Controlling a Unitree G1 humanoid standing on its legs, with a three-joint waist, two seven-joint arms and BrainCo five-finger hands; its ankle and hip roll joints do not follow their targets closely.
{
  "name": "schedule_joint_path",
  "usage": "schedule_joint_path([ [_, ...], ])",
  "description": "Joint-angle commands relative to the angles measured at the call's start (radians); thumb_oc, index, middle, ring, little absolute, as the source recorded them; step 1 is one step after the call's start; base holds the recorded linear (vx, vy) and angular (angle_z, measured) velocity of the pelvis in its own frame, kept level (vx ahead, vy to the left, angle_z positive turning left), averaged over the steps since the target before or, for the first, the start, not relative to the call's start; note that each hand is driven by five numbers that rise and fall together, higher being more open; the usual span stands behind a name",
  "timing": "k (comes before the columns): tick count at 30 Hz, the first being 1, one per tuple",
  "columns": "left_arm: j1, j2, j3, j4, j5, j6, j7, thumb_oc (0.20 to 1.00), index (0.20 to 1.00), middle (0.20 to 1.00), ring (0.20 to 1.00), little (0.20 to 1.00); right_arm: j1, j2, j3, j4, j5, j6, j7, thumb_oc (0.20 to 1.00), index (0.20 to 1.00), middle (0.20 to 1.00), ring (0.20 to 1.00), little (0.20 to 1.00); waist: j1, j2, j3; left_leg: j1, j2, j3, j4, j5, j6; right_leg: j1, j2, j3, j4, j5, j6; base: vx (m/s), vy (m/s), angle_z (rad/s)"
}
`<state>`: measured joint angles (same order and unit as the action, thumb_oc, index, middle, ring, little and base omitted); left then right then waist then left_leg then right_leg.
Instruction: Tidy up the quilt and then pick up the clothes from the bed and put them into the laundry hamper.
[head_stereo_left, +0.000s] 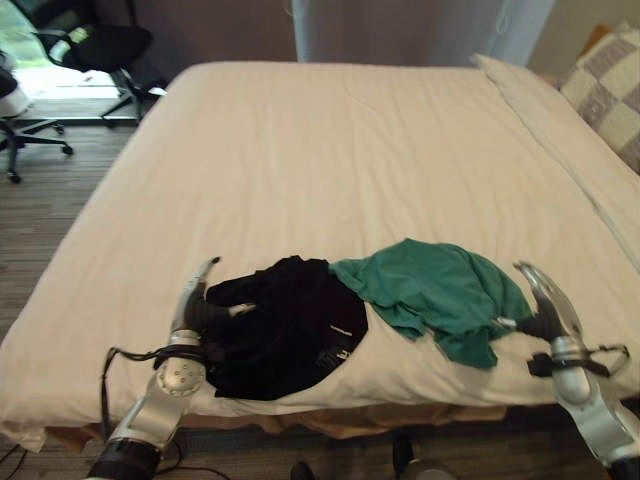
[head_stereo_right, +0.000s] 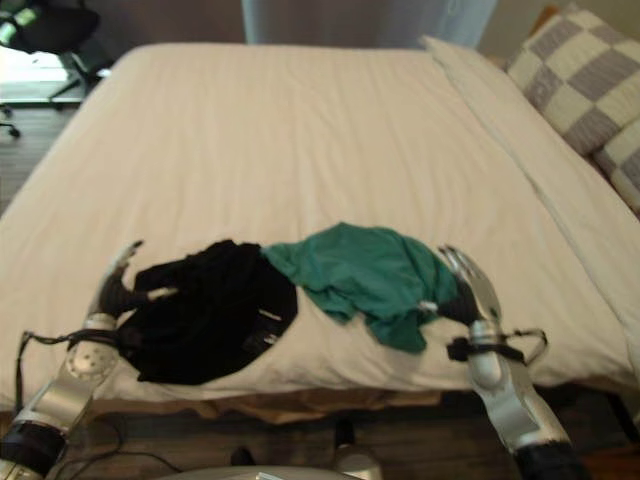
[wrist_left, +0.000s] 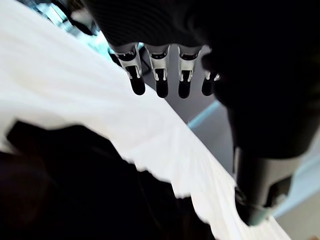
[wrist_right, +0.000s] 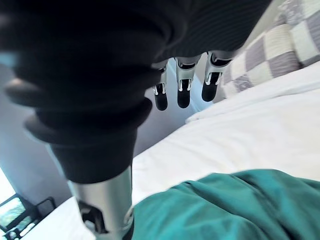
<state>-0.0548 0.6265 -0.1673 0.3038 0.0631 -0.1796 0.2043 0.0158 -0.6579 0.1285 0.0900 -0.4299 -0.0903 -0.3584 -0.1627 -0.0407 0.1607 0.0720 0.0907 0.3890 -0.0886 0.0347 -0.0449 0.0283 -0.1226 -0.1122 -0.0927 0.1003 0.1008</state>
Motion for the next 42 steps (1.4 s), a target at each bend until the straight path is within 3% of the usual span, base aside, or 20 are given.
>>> schedule_joint_path([
  [1, -0.304, -0.022, -0.080, 0.172, 0.074, 0.012, 0.046, 1.000, 1.000, 1.000, 1.000, 1.000, -0.240, -0.051, 0.030, -0.016, -0.031, -0.021, -0.046, 1.000, 1.000, 1.000, 1.000, 1.000, -0.035, 0.017, 0.107, 0.020, 0.066, 0.031, 0.001, -0.003, -0.061, -0.033, -0.034, 0.047, 0.014, -0.052, 0.073, -0.23, -0.031, -0.28],
  [4, -0.374, -0.043, -0.121, 0.236, 0.083, 0.024, 0.058, 1.000, 1.000, 1.000, 1.000, 1.000, -0.288, -0.052, 0.050, -0.034, -0.034, -0.021, -0.055, 1.000, 1.000, 1.000, 1.000, 1.000, -0.043, 0.018, 0.123, -0.009, 0.069, 0.042, 0.001, 0.011, -0.061, -0.072, -0.029, 0.061, 0.016, -0.037, 0.072, -0.18, -0.009, -0.32],
  [8, -0.597, -0.097, -0.312, 0.496, 0.373, 0.156, 0.035, 1.000, 1.000, 1.000, 1.000, 1.000, -0.410, -0.066, 0.086, -0.081, -0.045, -0.028, -0.103, 1.000, 1.000, 1.000, 1.000, 1.000, -0.065, 0.028, 0.171, -0.082, 0.064, 0.062, 0.001, 0.029, -0.061, -0.165, -0.033, 0.072, 0.035, -0.021, 0.088, -0.11, -0.010, -0.26],
  [9, -0.619, -0.117, -0.334, 0.539, 0.418, 0.169, 0.012, 0.498, 0.498, 0.498, 0.498, 0.498, -0.420, -0.073, 0.085, -0.080, -0.048, -0.028, -0.103, 1.000, 1.000, 1.000, 1.000, 1.000, -0.061, 0.031, 0.176, -0.089, 0.063, 0.062, 0.001, 0.032, -0.062, -0.169, -0.036, 0.067, 0.035, -0.019, 0.090, 0.00, 0.000, 0.00],
  [11, -0.617, -0.160, -0.344, 0.668, 0.463, 0.195, -0.025, 0.200, 0.200, 0.200, 0.200, 0.200, -0.461, -0.102, 0.103, -0.079, -0.059, -0.027, -0.091, 1.000, 1.000, 1.000, 1.000, 1.000, -0.052, 0.032, 0.186, -0.107, 0.065, 0.059, 0.001, 0.044, -0.066, -0.181, -0.041, 0.059, 0.035, -0.014, 0.090, -0.04, -0.058, 0.02],
  [15, -0.548, -0.184, -0.323, 0.708, 0.421, 0.191, -0.068, 0.200, 0.200, 0.200, 0.200, 0.200, -0.546, -0.139, 0.137, -0.043, -0.044, -0.015, -0.070, 1.000, 1.000, 1.000, 1.000, 1.000, -0.023, 0.039, 0.203, -0.138, 0.066, 0.043, 0.001, 0.057, -0.070, -0.202, -0.048, 0.048, 0.041, -0.008, 0.086, -0.03, -0.070, 0.02],
  [19, -0.361, -0.125, -0.284, 0.446, 0.280, 0.106, -0.122, 0.200, 0.200, 0.200, 0.200, 0.200, -0.635, -0.230, 0.208, 0.122, -0.050, 0.017, -0.015, 1.000, 1.000, 1.000, 1.000, 1.000, 0.029, 0.058, 0.209, -0.169, 0.059, 0.011, 0.001, 0.068, -0.072, -0.202, -0.056, 0.021, 0.028, -0.001, 0.082, 0.01, -0.050, 0.26],
  [20, -0.230, -0.095, -0.231, 0.296, 0.109, 0.035, -0.162, 0.200, 0.200, 0.200, 0.200, 0.200, -0.647, -0.254, 0.226, 0.214, -0.032, 0.026, 0.015, 1.000, 1.000, 1.000, 1.000, 1.000, 0.058, 0.071, 0.208, -0.177, 0.056, -0.004, 0.001, 0.068, -0.075, -0.193, -0.061, 0.004, 0.016, 0.001, 0.084, 0.04, -0.038, 0.26],
  [21, -0.224, -0.092, -0.226, 0.290, 0.108, 0.037, -0.164, 0.200, 0.200, 0.200, 0.200, 0.200, -0.652, -0.251, 0.233, 0.218, -0.032, 0.025, 0.014, 1.000, 1.000, 1.000, 1.000, 1.000, 0.054, 0.070, 0.203, -0.183, 0.056, -0.005, 0.001, 0.073, -0.074, -0.199, -0.060, 0.003, 0.015, 0.006, 0.083, 0.04, -0.035, 0.15],
  [23, -0.073, -0.016, -0.164, 0.135, -0.077, -0.036, -0.194, 0.200, 0.200, 0.200, 0.200, 0.200, -0.666, -0.279, 0.270, 0.370, 0.001, 0.032, 0.053, 1.000, 1.000, 1.000, 1.000, 1.000, 0.093, 0.089, 0.192, -0.212, 0.053, -0.032, 0.001, 0.080, -0.082, -0.200, -0.069, -0.027, 0.005, 0.011, 0.089, 0.02, -0.028, 0.23],
  [27, 0.049, 0.056, -0.099, 0.028, -0.182, -0.072, -0.216, 0.200, 0.200, 0.200, 0.200, 0.200, -0.666, -0.276, 0.290, 0.556, 0.057, 0.039, 0.081, 1.000, 1.000, 1.000, 1.000, 1.000, 0.127, 0.103, 0.176, -0.248, 0.046, -0.068, 0.001, 0.088, -0.086, -0.207, -0.076, -0.063, 0.005, 0.011, 0.090, 0.01, -0.042, 0.49],
  [28, 0.101, 0.094, -0.078, -0.025, -0.251, -0.085, -0.248, 0.200, 0.200, 0.200, 0.200, 0.200, -0.648, -0.263, 0.272, 0.670, 0.131, 0.046, 0.111, 0.442, 0.442, 0.442, 0.442, 0.442, 0.151, 0.116, 0.174, -0.257, 0.040, -0.086, 0.001, 0.090, -0.087, -0.198, -0.082, -0.088, 0.005, 0.007, 0.092, 0.00, -0.011, 0.54],
  [29, 0.103, 0.095, -0.076, -0.026, -0.252, -0.084, -0.249, 0.200, 0.200, 0.200, 0.200, 0.200, -0.649, -0.262, 0.273, 0.671, 0.132, 0.045, 0.111, 0.200, 0.200, 0.200, 0.200, 0.200, 0.150, 0.115, 0.173, -0.257, 0.040, -0.087, 0.001, 0.090, -0.087, -0.197, -0.082, -0.089, 0.005, 0.007, 0.092, 0.01, -0.007, 0.42],
  [32, 0.133, 0.119, -0.068, -0.096, -0.343, -0.090, -0.308, 0.200, 0.200, 0.200, 0.200, 0.200, -0.595, -0.223, 0.232, 0.732, 0.243, 0.030, 0.142, 0.200, 0.200, 0.200, 0.200, 0.200, 0.167, 0.122, 0.168, -0.250, 0.030, -0.113, 0.001, 0.088, -0.084, -0.165, -0.091, -0.118, 0.005, -0.001, 0.097, 0.01, 0.038, 0.32],
  [35, 0.122, 0.121, -0.083, -0.129, -0.355, -0.087, -0.337, 0.200, 0.200, 0.200, 0.200, 0.200, -0.548, -0.200, 0.231, 0.693, 0.247, 0.018, 0.157, 0.200, 0.200, 0.200, 0.200, 0.200, 0.165, 0.112, 0.159, -0.236, 0.027, -0.117, 0.001, 0.078, -0.080, -0.147, -0.093, -0.120, 0.005, -0.007, 0.099, 0.04, 0.068, 0.42],
  [37, 0.104, 0.098, -0.100, -0.134, -0.371, -0.078, -0.362, 0.200, 0.200, 0.200, 0.200, 0.200, -0.446, -0.145, 0.215, 0.613, 0.252, -0.002, 0.179, 0.200, 0.200, 0.200, 0.200, 0.200, 0.153, 0.086, 0.142, -0.212, 0.024, -0.114, 0.001, 0.060, -0.070, -0.130, -0.094, -0.117, 0.005, -0.009, 0.100, 0.06, 0.090, 0.37],
  [38, 0.090, 0.051, -0.110, -0.119, -0.374, -0.059, -0.376, 0.200, 0.200, 0.200, 0.200, 0.200, -0.328, -0.078, 0.197, 0.503, 0.273, -0.026, 0.212, 0.200, 0.200, 0.200, 0.200, 0.200, 0.130, 0.056, 0.127, -0.181, 0.022, -0.103, 0.001, 0.040, -0.062, -0.110, -0.093, -0.108, 0.005, -0.013, 0.101, 0.03, 0.052, 0.10],
  [39, 0.089, 0.052, -0.112, -0.118, -0.374, -0.059, -0.376, 0.200, 0.200, 0.200, 0.200, 0.200, -0.323, -0.078, 0.194, 0.499, 0.273, -0.025, 0.213, 0.200, 0.200, 0.200, 0.200, 0.200, 0.133, 0.056, 0.125, -0.185, 0.022, -0.102, 0.001, 0.042, -0.062, -0.113, -0.093, -0.108, 0.005, -0.011, 0.100, 0.11, 0.129, 0.04],
  [40, 0.084, 0.005, -0.118, -0.089, -0.340, -0.046, -0.379, 0.200, 0.200, 0.200, 0.200, 0.200, -0.209, 0.023, 0.175, 0.427, 0.317, -0.049, 0.253, 0.200, 0.200, 0.200, 0.200, 0.200, 0.109, 0.031, 0.110, -0.146, 0.018, -0.091, 0.001, 0.020, -0.053, -0.094, -0.091, -0.094, 0.005, -0.012, 0.102, 0.06, 0.077, -0.07],
  [42, 0.088, -0.023, -0.119, -0.066, -0.313, -0.034, -0.380, 0.200, 0.200, 0.200, 0.200, 0.200, -0.133, 0.075, 0.164, 0.372, 0.346, -0.061, 0.289, 0.200, 0.200, 0.200, 0.200, 0.200, 0.097, 0.016, 0.100, -0.130, 0.018, -0.080, 0.001, 0.014, -0.047, -0.088, -0.091, -0.085, 0.005, -0.006, 0.104, 0.07, 0.108, -0.17],
])
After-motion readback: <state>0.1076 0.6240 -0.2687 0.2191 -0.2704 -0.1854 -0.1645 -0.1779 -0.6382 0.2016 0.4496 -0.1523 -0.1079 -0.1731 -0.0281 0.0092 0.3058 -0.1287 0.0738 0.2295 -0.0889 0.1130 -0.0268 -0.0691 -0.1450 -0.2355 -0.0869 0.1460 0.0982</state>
